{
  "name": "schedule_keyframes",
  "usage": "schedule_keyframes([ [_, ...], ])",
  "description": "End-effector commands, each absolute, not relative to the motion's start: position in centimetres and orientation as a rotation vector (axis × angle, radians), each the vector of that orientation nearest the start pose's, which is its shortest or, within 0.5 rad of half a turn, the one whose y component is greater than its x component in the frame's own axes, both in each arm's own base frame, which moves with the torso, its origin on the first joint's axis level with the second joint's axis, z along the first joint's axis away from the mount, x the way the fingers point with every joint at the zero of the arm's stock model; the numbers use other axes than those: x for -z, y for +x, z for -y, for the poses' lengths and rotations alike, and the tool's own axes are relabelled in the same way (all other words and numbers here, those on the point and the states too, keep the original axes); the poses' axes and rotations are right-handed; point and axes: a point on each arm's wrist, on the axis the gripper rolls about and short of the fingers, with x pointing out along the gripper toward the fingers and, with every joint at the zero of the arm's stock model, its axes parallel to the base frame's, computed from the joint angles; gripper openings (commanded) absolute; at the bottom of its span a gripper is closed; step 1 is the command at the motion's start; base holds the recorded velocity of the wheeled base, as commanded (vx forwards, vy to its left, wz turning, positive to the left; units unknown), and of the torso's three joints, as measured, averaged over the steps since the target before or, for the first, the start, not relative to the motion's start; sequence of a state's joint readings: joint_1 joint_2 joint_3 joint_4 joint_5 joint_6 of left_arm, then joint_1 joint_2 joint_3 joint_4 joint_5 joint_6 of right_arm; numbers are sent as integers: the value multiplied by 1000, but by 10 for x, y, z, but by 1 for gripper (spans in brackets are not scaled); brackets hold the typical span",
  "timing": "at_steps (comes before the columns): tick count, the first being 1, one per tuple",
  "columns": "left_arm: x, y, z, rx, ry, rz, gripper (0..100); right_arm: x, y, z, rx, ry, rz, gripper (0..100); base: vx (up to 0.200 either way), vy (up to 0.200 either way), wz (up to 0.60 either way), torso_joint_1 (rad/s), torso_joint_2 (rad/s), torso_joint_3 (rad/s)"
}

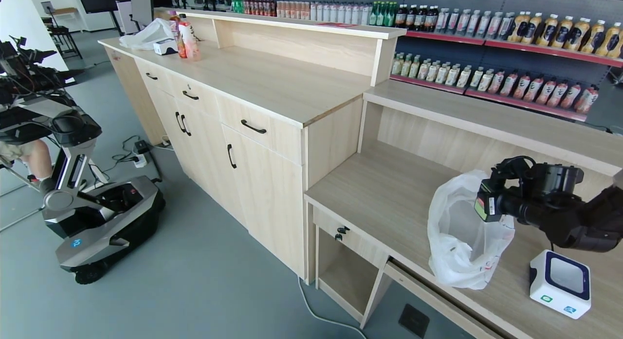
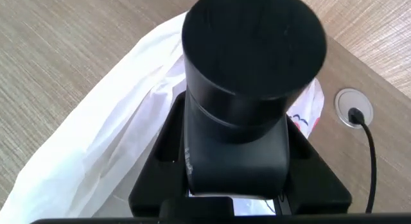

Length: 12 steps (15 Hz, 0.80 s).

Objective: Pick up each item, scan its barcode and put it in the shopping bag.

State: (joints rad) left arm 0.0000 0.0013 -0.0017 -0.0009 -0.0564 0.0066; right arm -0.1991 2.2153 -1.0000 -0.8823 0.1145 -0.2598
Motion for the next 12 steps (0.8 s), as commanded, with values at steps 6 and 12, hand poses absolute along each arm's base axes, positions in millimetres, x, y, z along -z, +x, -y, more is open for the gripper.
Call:
schedule_keyframes([
  [6, -76, -23, 1, 57, 6, 2, 100, -33, 425, 80, -13, -185, -344, 0, 0, 0, 0, 0, 0, 0],
  [12, -76, -23, 1, 57, 6, 2, 100, -13, 439, 74, -65, -194, -325, 0, 0, 0, 0, 0, 0, 0],
])
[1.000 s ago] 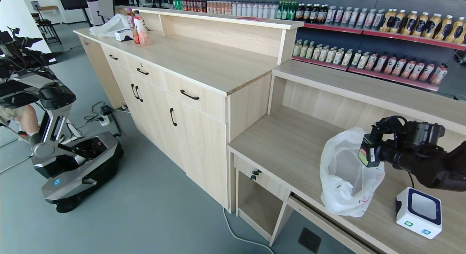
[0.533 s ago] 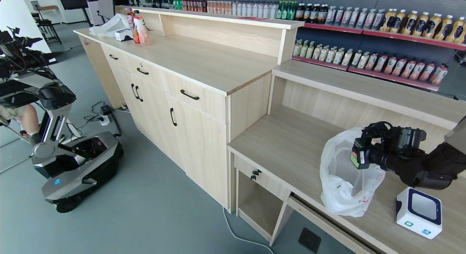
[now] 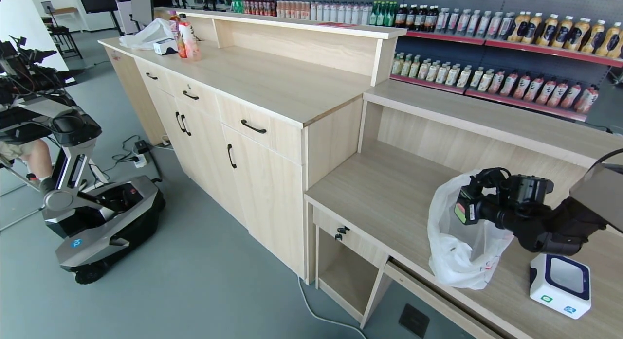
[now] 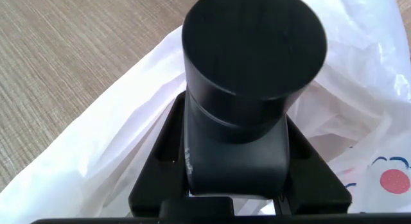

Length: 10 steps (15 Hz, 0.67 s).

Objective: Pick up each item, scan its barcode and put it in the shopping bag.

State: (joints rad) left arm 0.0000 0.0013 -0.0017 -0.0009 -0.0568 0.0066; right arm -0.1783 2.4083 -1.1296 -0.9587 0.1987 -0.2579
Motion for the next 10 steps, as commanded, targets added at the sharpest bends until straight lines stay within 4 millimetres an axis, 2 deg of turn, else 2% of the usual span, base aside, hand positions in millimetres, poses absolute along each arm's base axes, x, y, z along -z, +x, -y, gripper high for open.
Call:
schedule_keyframes([
  [1, -76, -23, 1, 57, 8, 0, 100, -11, 442, 76, -60, -194, -322, 0, 0, 0, 0, 0, 0, 0],
  [5, -76, -23, 1, 57, 8, 2, 100, -4, 451, 77, -59, -193, -304, 0, 0, 0, 0, 0, 0, 0],
  [10, -76, -23, 1, 57, 6, 0, 100, 9, 450, 79, -56, -191, -318, 0, 0, 0, 0, 0, 0, 0],
])
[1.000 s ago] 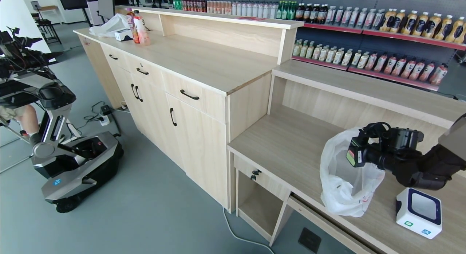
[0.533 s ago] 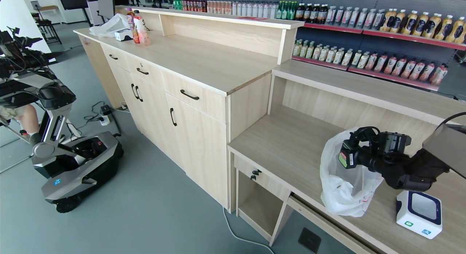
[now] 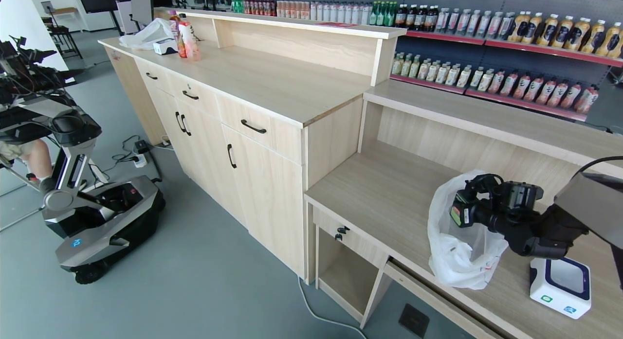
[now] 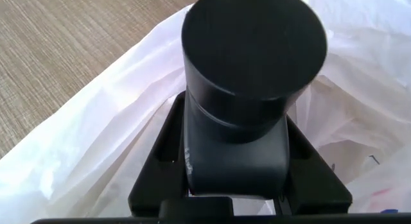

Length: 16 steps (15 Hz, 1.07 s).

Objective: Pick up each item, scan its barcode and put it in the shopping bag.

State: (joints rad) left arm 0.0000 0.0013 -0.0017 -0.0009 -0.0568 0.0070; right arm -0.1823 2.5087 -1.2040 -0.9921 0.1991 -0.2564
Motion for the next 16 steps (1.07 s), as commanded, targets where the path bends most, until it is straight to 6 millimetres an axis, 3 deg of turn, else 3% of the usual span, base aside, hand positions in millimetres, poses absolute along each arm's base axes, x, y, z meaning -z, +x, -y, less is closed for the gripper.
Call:
schedule_keyframes([
  [1, -76, -23, 1, 57, 8, 0, 100, 9, 450, 81, -53, -191, -320, 100, 0, 0, 0, 0, 0, 0],
  [4, -76, -23, 1, 57, 8, 2, 100, 9, 445, 81, -54, -182, -309, 100, 0, 0, 0, 0, 0, 0],
  [8, -76, -23, 1, 57, 6, 0, 100, -69, 419, 73, -168, -128, -193, 100, 0, 0, 0, 0, 0, 0],
  [9, -76, -23, 1, 57, 6, 2, 100, -106, 394, 68, -184, -135, -161, 100, 0, 0, 0, 0, 0, 0],
  [11, -76, -23, 1, 57, 8, 2, 100, -138, 346, 66, -161, -164, -153, 100, 0, 0, 0, 0, 0, 0],
  [13, -76, -23, 1, 57, 8, 0, 100, -154, 296, 77, -96, -284, -150, 100, 0, 0, 0, 0, 0, 0],
  [16, -76, -23, 1, 57, 8, 0, 100, -173, 230, 115, 127, -402, -281, 100, 0, 0, -600, -63, 115, 64],
])
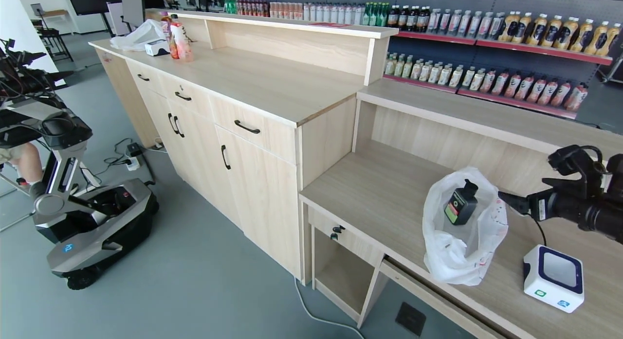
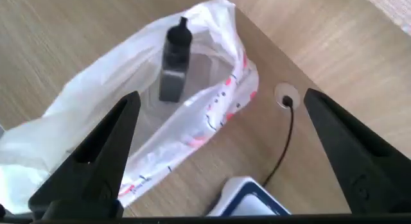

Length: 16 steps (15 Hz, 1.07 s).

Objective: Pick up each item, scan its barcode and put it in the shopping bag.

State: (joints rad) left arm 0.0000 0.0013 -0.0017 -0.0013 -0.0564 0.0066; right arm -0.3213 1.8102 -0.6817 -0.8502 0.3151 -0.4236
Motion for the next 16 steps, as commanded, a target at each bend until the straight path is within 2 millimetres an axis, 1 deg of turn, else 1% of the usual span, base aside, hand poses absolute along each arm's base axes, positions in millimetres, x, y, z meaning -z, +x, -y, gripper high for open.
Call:
schedule_keyframes([
  [1, -76, -23, 1, 57, 6, 0, 100, -173, 213, 125, 186, -389, -332, 100, 0, 0, -600, -168, 330, 149],
  [3, -76, -23, 1, 57, 6, 2, 100, -171, 178, 150, 319, -408, -398, 100, 0, 0, -600, -176, 352, 158],
  [4, -76, -23, 1, 57, 6, 0, 100, -169, 167, 161, 344, -389, -411, 100, 0, 0, -600, -76, 149, 76],
  [5, -76, -23, 1, 57, 6, 2, 100, -165, 158, 172, 377, -362, -429, 100, 0, 0, -600, -36, 51, 32],
  [6, -76, -23, 1, 57, 6, 0, 100, -162, 155, 177, 395, -350, -441, 100, 0, 0, -600, -22, 32, 22],
  [7, -76, -23, 1, 57, 8, 0, 100, -158, 152, 186, 425, -323, -452, 100, 0, 0, -600, -7, 17, 12],
  [8, -76, -23, 1, 57, 6, 2, 100, -147, 152, 198, 451, -172, -449, 100, 0, 0, 0, 0, 0, 0],
  [9, -76, -23, 1, 57, 8, 2, 100, -140, 156, 206, 475, -64, -440, 100, 0, 0, 0, 0, 0, 0],
  [10, -76, -23, 1, 57, 6, 2, 100, -130, 158, 213, 487, -12, -447, 100, 0, 0, 0, 0, 0, 0],
  [11, -76, -23, 1, 57, 8, 2, 100, -122, 159, 219, 495, 1, -455, 100, 0, 0, 0, 0, 0, 0],
  [13, -76, -23, 1, 57, 6, 2, 100, -104, 171, 236, 478, -4, -417, 100, 0, 0, 0, 0, 0, 0],
  [15, -76, -23, 1, 57, 6, 2, 100, -89, 183, 248, 373, -45, -348, 100, 0, 0, 0, 0, 0, 0],
  [16, -76, -23, 1, 57, 6, 0, 100, -84, 186, 251, 361, -67, -345, 100, 0, 0, 0, 0, 0, 0],
])
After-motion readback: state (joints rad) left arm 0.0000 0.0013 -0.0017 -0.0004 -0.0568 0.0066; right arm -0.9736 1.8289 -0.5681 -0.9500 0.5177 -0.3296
